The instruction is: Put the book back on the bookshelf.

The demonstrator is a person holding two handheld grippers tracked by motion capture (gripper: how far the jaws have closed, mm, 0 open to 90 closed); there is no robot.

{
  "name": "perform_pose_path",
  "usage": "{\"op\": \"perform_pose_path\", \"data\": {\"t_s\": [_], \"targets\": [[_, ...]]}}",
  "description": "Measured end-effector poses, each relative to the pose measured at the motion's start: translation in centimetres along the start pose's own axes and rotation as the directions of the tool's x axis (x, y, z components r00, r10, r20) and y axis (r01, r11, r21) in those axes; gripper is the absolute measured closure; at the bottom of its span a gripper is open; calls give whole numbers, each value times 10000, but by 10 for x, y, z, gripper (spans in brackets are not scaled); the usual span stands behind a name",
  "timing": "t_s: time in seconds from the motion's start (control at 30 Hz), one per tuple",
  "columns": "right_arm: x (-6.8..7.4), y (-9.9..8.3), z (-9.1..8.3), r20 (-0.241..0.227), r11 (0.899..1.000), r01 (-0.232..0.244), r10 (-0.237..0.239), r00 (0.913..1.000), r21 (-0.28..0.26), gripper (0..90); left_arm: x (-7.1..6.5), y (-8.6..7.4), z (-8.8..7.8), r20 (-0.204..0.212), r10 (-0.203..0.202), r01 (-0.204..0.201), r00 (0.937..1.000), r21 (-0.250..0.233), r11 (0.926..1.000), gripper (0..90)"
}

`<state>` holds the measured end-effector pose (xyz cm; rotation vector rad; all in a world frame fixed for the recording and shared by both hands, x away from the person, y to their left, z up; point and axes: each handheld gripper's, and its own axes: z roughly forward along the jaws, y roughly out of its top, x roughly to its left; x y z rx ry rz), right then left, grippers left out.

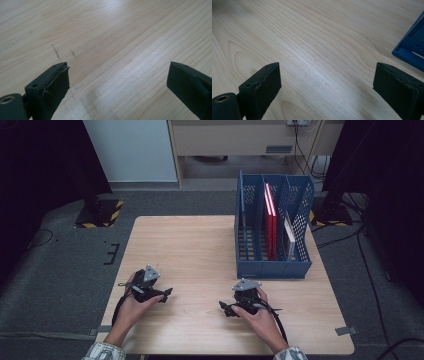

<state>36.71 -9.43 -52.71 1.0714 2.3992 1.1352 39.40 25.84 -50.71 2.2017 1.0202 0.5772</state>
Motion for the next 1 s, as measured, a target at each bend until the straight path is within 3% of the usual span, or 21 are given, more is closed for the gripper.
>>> {"op": "perform_pose_path", "data": {"t_s": [0.27, 0.53, 0.83, 0.93, 1.0], "targets": [[3, -3, 12, 646, 9981, 77, -117, 9978, 619, 78, 1, -1, 2, 8, -20, 20, 10000, 121, 9999, 34], [4, -3, 15, 738, 9978, -44, -6, 9973, 667, 30, 5, -5, 7, -10, -149, 149, 9999, 339, 9993, 31], [5, -2, 17, 985, 9972, -220, 149, 9950, 713, 6, 12, -12, 19, -67, -656, 659, 9978, 788, 9947, 28], [5, -2, 17, 1020, 9970, -268, 193, 9946, 721, 4, 16, -18, 22, 280, -1235, 1216, 9920, 618, 9907, 0], [6, -2, 17, 1031, 9970, -280, 205, 9945, 716, 4, 19, -22, 23, 302, -1348, 1336, 9904, 374, 9903, 0]]}}
